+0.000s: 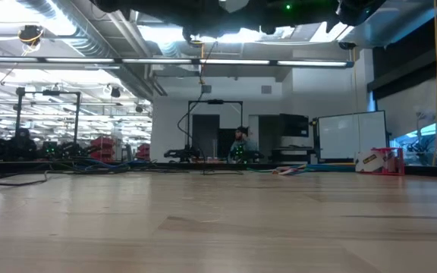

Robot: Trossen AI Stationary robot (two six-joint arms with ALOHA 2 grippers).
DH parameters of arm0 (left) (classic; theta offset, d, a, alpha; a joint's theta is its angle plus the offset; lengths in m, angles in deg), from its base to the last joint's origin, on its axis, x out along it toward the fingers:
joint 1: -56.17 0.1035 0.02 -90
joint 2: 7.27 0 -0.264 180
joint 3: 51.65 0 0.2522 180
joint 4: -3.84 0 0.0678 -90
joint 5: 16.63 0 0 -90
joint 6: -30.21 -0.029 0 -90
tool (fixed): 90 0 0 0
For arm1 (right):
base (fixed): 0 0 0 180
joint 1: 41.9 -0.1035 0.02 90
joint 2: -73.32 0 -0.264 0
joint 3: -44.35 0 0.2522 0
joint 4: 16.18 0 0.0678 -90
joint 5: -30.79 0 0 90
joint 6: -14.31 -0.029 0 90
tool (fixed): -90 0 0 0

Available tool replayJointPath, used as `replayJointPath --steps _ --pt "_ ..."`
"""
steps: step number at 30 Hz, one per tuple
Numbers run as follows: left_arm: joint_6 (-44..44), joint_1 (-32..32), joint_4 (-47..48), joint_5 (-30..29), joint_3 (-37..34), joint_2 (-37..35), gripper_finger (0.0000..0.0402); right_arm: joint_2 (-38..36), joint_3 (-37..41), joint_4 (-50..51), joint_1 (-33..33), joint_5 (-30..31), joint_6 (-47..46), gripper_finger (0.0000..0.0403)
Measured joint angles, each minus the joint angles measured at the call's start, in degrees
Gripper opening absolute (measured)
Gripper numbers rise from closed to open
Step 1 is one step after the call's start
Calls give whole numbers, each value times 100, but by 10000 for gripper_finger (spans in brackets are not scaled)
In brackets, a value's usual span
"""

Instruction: Coiling cords

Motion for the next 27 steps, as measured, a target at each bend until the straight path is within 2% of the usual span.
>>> replayJointPath --steps 9,21,24,27 --pt "-292 9 307 -111 0 32 4 0 -4 -195 -87 19 -355 4" --pt "-659 -49 948 -109 0 31 4 0 -4 -149 -82 -47 -339 4" --pt "-709 -78 987 -106 0 -2 19 0 -4 -150 -82 -45 -312 4" --pt "-708 -111 1055 -100 0 -120 58 0 -4 -141 -82 -37 -309 4"
